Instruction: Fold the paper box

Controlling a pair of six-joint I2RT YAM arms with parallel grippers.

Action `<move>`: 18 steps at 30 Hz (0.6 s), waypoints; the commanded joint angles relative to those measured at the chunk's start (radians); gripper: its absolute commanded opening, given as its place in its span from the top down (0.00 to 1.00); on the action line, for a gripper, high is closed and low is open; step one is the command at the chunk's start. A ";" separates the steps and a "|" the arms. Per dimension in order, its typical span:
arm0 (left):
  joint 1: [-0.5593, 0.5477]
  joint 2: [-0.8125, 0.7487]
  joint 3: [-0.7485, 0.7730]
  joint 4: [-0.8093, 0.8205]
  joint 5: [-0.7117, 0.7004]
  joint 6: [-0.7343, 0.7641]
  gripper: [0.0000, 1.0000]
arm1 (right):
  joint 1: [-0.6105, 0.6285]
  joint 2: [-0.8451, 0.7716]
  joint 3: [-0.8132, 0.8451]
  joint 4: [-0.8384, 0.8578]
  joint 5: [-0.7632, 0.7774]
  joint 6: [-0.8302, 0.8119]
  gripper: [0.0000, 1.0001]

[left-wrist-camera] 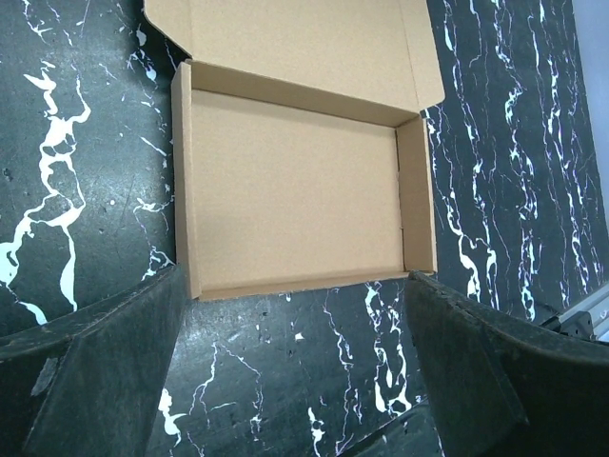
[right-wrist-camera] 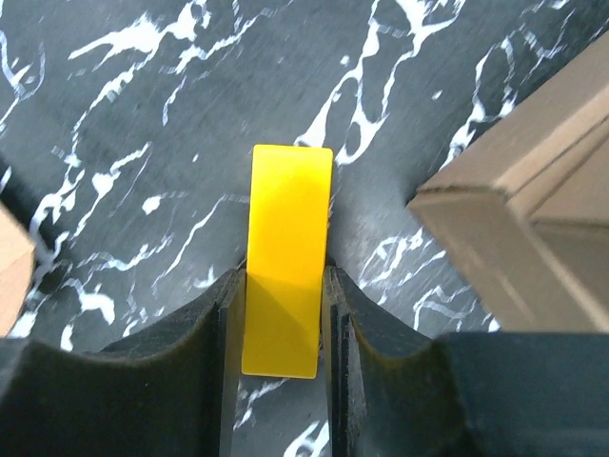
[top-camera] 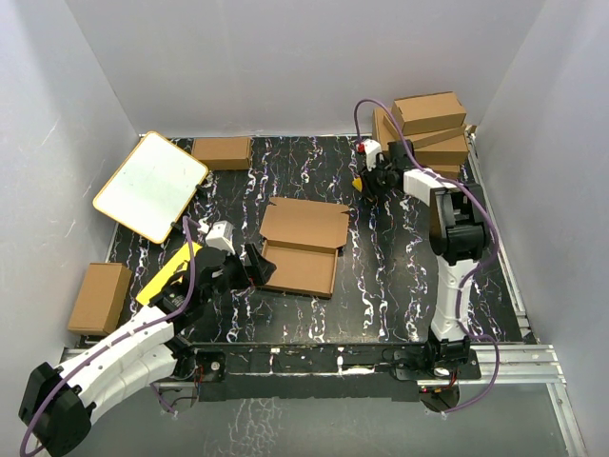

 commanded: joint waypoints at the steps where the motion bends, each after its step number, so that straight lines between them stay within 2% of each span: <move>1: 0.007 -0.013 0.045 -0.011 0.004 -0.004 0.05 | -0.007 -0.147 -0.073 0.027 -0.020 0.010 0.88; 7: 0.007 -0.010 0.048 -0.012 0.007 -0.009 0.05 | -0.021 -0.383 -0.270 0.034 -0.217 0.002 0.92; 11: 0.008 0.003 0.062 -0.024 -0.004 -0.002 0.05 | -0.020 -0.552 -0.425 0.041 -0.414 -0.013 0.92; 15: 0.010 0.019 0.085 -0.049 -0.020 0.007 0.05 | -0.017 -0.689 -0.559 0.098 -0.672 0.017 0.92; 18: 0.010 0.030 0.091 -0.055 -0.038 0.006 0.06 | 0.030 -0.764 -0.652 0.178 -0.748 0.067 0.92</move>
